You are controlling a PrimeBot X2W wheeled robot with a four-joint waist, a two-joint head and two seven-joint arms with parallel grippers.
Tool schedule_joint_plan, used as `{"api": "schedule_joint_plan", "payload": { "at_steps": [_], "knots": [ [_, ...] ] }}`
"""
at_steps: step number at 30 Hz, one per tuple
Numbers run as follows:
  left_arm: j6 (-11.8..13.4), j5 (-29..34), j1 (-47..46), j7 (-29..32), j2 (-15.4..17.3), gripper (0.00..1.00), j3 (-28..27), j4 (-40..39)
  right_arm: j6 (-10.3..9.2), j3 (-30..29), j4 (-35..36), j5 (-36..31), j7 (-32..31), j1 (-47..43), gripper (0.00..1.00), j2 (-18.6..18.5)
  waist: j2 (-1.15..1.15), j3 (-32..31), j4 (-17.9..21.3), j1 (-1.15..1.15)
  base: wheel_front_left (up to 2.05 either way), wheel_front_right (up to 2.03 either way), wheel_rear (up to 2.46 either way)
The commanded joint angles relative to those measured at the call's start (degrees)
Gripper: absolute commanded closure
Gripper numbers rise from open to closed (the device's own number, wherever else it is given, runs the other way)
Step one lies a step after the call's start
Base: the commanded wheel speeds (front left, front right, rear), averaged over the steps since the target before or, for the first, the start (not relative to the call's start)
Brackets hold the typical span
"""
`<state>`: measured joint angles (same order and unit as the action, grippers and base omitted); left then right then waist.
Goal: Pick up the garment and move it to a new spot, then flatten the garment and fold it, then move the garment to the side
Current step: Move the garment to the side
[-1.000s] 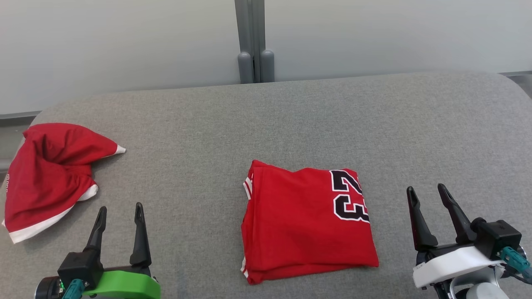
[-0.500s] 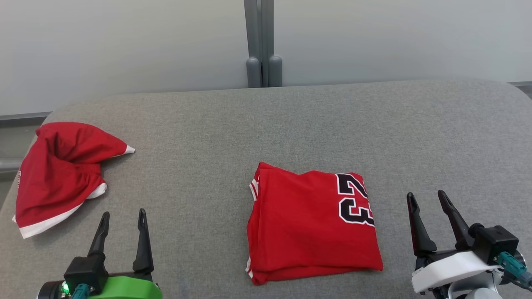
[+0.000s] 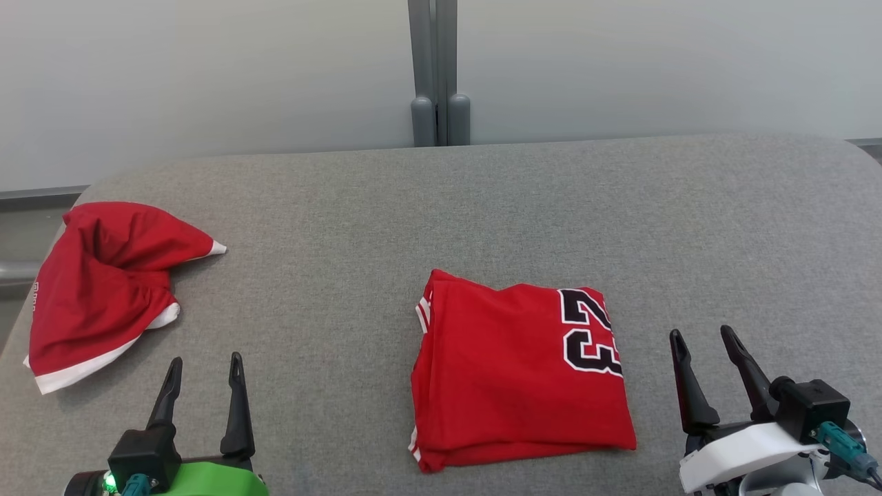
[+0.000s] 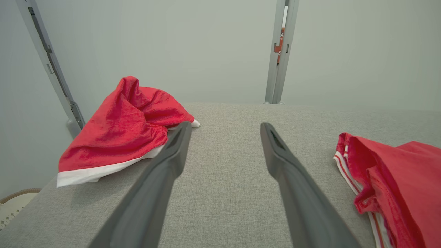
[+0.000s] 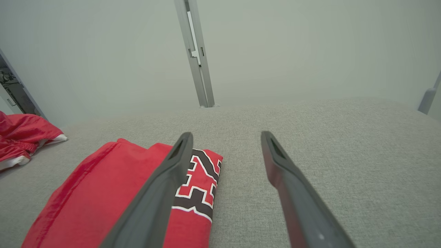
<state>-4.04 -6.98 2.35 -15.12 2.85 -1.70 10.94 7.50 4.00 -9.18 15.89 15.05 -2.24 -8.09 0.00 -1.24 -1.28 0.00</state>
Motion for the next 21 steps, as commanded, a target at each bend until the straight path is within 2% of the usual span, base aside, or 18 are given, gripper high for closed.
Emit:
{"api": "schedule_joint_plan", "payload": {
  "at_steps": [1, 21],
  "knots": [
    [0.2, -0.2, 0.7, 0.0, 0.1, 0.00, -0.1, 0.0, -0.03, 0.0, -0.2, -0.5, 0.2, -0.1, 0.00, -0.1, 0.00, 0.0, 0.0, 0.00, 0.00, 0.00, 0.00],
    [-0.1, 0.0, 0.6, 0.0, 0.1, 0.00, -0.5, 0.3, -0.03, 0.3, -1.0, -0.7, 0.2, 0.1, 0.00, 0.0, 0.00, -0.1, 0.1, 0.00, 0.00, 0.00, 0.00]
  ]
}}
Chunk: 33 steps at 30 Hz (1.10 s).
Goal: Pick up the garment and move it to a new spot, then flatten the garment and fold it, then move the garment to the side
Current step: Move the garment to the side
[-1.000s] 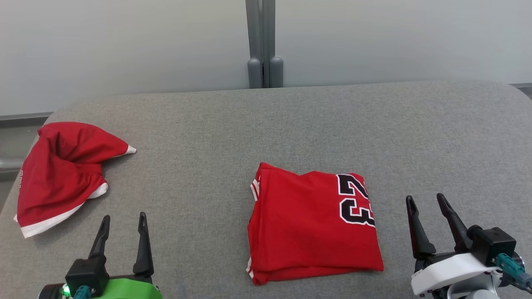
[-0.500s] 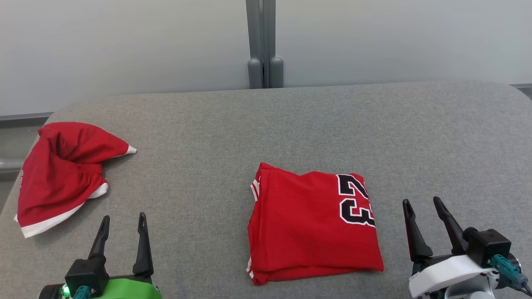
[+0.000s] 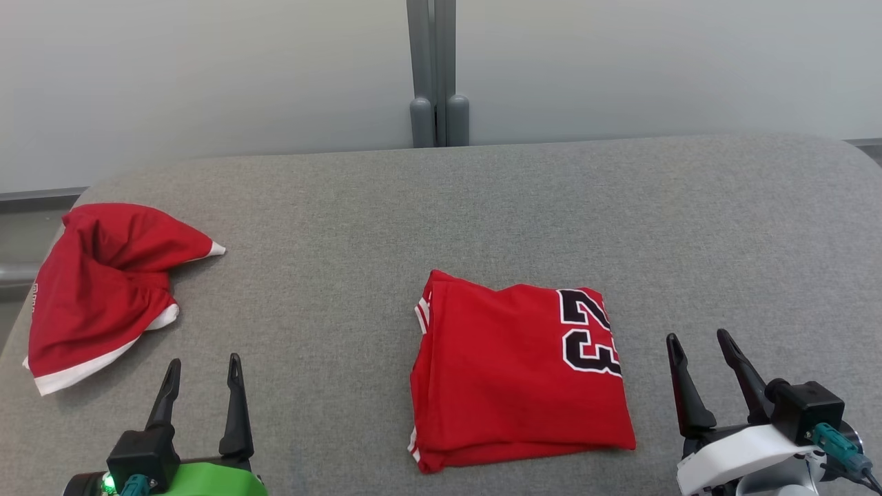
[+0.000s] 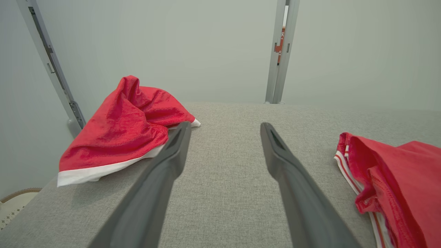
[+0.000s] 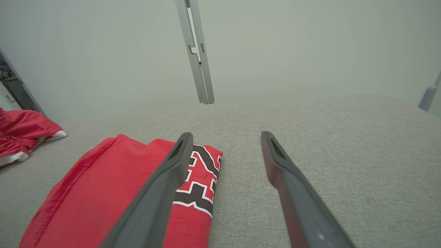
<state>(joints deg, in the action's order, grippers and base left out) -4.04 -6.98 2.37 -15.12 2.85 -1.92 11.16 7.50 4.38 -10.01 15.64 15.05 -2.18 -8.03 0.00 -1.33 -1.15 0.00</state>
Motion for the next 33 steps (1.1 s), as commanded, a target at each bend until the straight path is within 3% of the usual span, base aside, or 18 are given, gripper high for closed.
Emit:
{"api": "schedule_joint_plan", "payload": {
  "at_steps": [1, 14, 23, 33],
  "knots": [
    [-0.1, 0.0, 0.5, 0.0, 0.1, 0.00, -0.3, 0.1, -0.03, -0.1, -0.2, -0.4, 0.2, 0.0, 0.00, 0.0, 0.00, 0.0, 0.0, 0.00, 0.00, 0.00, 0.00],
    [-0.1, 0.3, 0.5, 0.0, 0.1, 0.00, -0.2, 0.1, -0.03, 0.8, -1.1, -0.8, 0.2, 0.5, 0.00, 0.2, 0.00, 0.1, 0.0, 0.00, 0.00, 0.00, 0.00],
    [-0.3, 0.4, -0.3, 0.0, 0.1, 0.00, 0.2, 0.2, -0.03, 5.1, -3.2, -1.3, 0.2, 7.4, 0.00, -1.8, 0.00, 1.2, -0.7, 0.00, 0.00, 0.00, 0.00],
    [0.5, -0.4, -1.9, 0.0, 0.1, 0.00, 0.8, 0.0, -0.03, 8.7, -12.6, -1.1, 0.2, 15.9, 0.00, -3.0, 0.00, 4.4, -1.9, 0.00, 0.00, 0.00, 0.00]
  ]
}}
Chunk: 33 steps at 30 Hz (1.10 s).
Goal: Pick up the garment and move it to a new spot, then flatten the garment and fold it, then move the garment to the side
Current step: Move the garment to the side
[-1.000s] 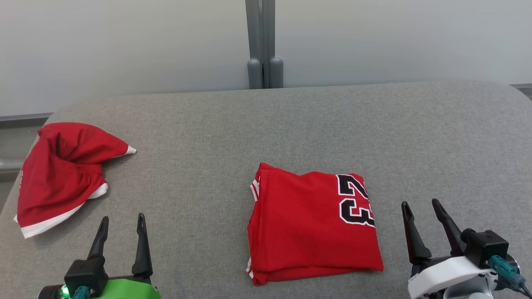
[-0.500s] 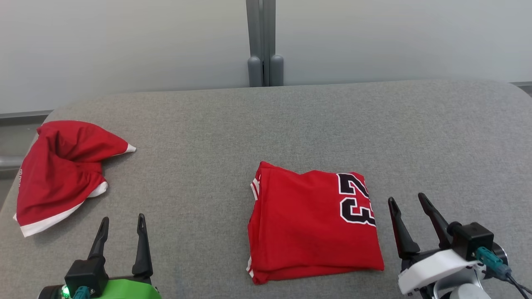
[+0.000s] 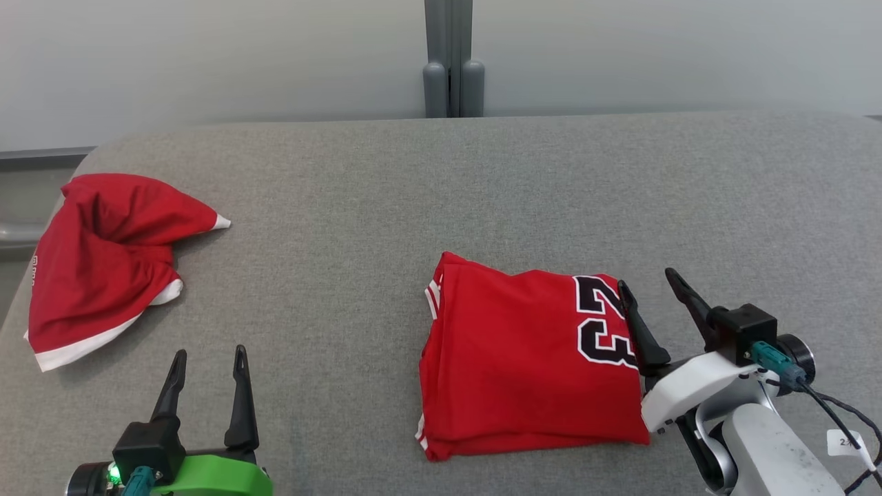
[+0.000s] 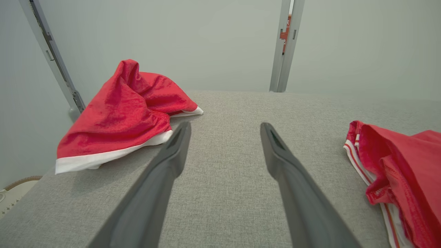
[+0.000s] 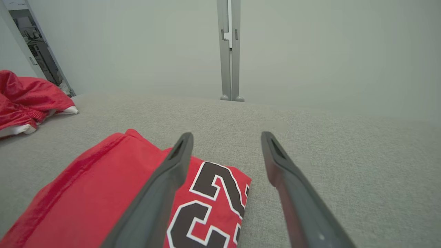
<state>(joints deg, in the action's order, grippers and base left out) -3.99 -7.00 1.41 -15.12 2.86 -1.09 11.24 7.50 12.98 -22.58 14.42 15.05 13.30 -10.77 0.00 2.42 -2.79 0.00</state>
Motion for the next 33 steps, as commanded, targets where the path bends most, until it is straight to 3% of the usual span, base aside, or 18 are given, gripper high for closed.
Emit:
{"api": "schedule_joint_plan", "payload": {
  "at_steps": [1, 9, 21, 22, 23, 24, 25, 33],
  "knots": [
    [0.4, -0.4, -1.2, 0.0, 0.1, 0.00, 0.1, 0.0, -0.03, 0.3, -1.6, 0.5, 0.2, 1.2, 0.00, -0.2, 0.00, 1.0, -0.4, 0.00, 0.00, 0.00, 0.00],
    [0.6, -0.7, -2.8, 0.0, 0.1, 0.00, 1.2, 0.3, -0.03, 2.8, -12.8, 2.4, 0.2, 3.9, 0.00, -0.3, 0.00, 3.2, -1.1, 0.00, 0.00, 0.00, 0.00],
    [1.1, -1.2, -4.1, 0.0, 0.1, 0.00, 2.3, 0.6, -0.06, 4.6, -23.7, 6.2, 0.0, 3.8, 0.00, 3.9, 0.00, 4.9, -1.5, 0.00, 0.00, 0.00, 0.00],
    [1.2, -1.2, -4.1, 0.0, 0.1, 0.00, 2.5, 0.6, -0.06, 4.7, -24.1, 6.6, -0.1, 3.9, 0.07, 4.2, 0.00, 5.0, -1.5, 0.00, 0.00, 0.00, 0.00],
    [1.3, -1.3, -4.2, 0.0, 0.1, 0.00, 2.6, 0.6, -0.06, 4.9, -24.6, 7.0, -0.1, 4.2, 0.47, 4.4, 0.00, 5.2, -1.5, 0.00, 0.00, 0.00, 0.00],
    [1.4, -1.4, -4.3, 0.0, 0.1, 0.00, 2.7, 0.5, -0.06, 5.1, -24.9, 7.3, -0.2, 4.5, 0.77, 4.5, 0.00, 5.3, -1.5, 0.00, 0.00, 0.00, 0.00],
    [1.5, -1.4, -4.4, 0.0, 0.1, 0.00, 2.9, 0.6, -0.06, 5.3, -25.2, 7.7, -0.2, 5.1, 1.00, 4.5, 0.00, 5.4, -1.5, 0.00, 0.00, 0.00, 0.00],
    [1.7, -1.9, -5.5, 0.0, 0.1, 0.00, 3.5, 0.0, -0.13, 5.3, -24.9, 7.7, 0.1, 11.9, 1.00, 0.0, 0.00, 7.9, -1.0, 0.00, 0.00, 0.00, 0.00]
  ]
}}
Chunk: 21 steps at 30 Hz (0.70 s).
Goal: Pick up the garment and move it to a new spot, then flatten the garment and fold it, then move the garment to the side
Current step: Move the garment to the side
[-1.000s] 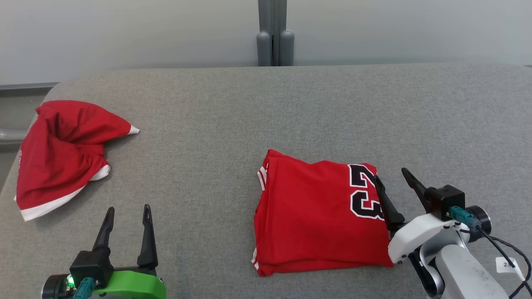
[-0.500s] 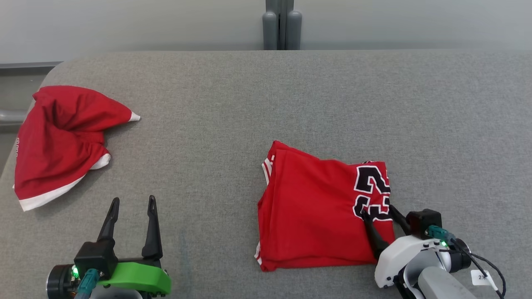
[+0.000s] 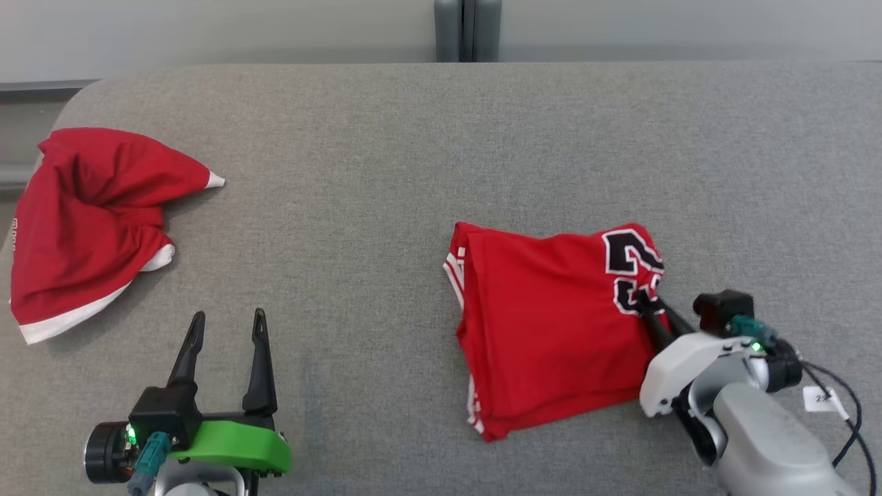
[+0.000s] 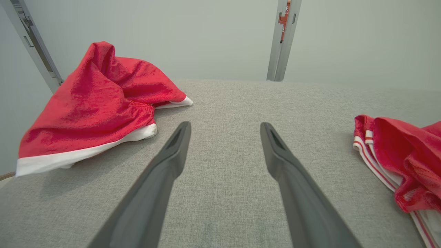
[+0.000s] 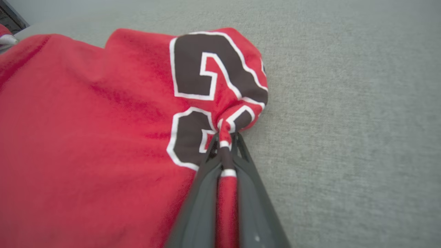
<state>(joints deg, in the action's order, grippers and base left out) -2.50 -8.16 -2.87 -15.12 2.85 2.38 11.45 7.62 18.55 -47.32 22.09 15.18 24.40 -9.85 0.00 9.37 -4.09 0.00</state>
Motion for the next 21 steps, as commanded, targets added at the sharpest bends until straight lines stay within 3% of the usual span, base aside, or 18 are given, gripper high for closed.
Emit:
{"api": "schedule_joint_plan", "payload": {
  "at_steps": [1, 8, 21],
  "knots": [
    [0.3, -0.8, -1.6, 0.0, 0.1, 0.00, 0.3, -0.4, -0.23, 0.0, -0.1, 0.2, 0.0, 1.9, 1.00, -1.7, 0.00, 1.6, 0.4, 0.00, 0.00, 0.00, 0.00],
    [0.4, -0.9, -5.3, 0.0, 0.1, 0.00, 2.2, -1.2, -0.20, 1.3, 0.1, 1.1, 0.0, 10.8, 1.00, -9.7, 0.00, 9.0, 2.0, 0.00, 0.00, 0.00, 0.00],
    [-1.1, 3.9, -14.1, 0.0, 0.6, 0.00, 2.7, -5.4, -0.20, 3.7, 1.1, 4.6, -0.4, 26.9, 1.00, -28.9, 0.00, 24.6, 8.3, 0.00, 0.00, 0.00, 0.00]
  ]
}}
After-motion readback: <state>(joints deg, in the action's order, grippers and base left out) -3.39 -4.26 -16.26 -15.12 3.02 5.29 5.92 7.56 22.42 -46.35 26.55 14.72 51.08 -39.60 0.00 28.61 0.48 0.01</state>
